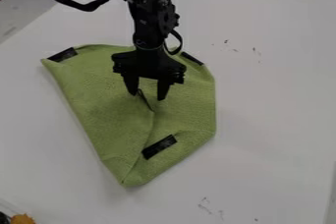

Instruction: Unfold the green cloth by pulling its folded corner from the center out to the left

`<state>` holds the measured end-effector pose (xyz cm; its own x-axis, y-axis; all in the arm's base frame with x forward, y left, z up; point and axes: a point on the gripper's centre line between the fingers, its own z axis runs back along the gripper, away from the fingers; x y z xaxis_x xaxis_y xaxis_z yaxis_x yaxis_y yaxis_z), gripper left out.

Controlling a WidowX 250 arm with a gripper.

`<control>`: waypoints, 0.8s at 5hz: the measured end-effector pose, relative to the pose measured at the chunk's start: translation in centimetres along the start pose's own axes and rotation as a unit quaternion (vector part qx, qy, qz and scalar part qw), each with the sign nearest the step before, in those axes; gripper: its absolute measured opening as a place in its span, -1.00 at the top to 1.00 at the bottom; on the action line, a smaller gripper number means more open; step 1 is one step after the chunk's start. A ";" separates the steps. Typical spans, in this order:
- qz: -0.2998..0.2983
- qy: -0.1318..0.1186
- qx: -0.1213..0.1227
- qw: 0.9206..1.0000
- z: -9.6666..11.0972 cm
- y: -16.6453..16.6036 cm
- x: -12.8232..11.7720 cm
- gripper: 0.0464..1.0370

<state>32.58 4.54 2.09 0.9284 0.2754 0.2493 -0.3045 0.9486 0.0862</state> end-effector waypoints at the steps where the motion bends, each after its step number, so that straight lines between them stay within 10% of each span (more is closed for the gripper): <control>1: 0.002 0.000 -0.004 1.000 0.0 0.2 0.1 0.38; 2: -0.002 -0.002 -0.007 1.000 0.0 0.1 0.1 0.80; 4: -0.001 -0.004 -0.008 1.000 -0.1 0.0 0.2 0.99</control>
<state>32.74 4.61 2.08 0.9274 0.2714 0.2573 -0.2985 0.9517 0.0722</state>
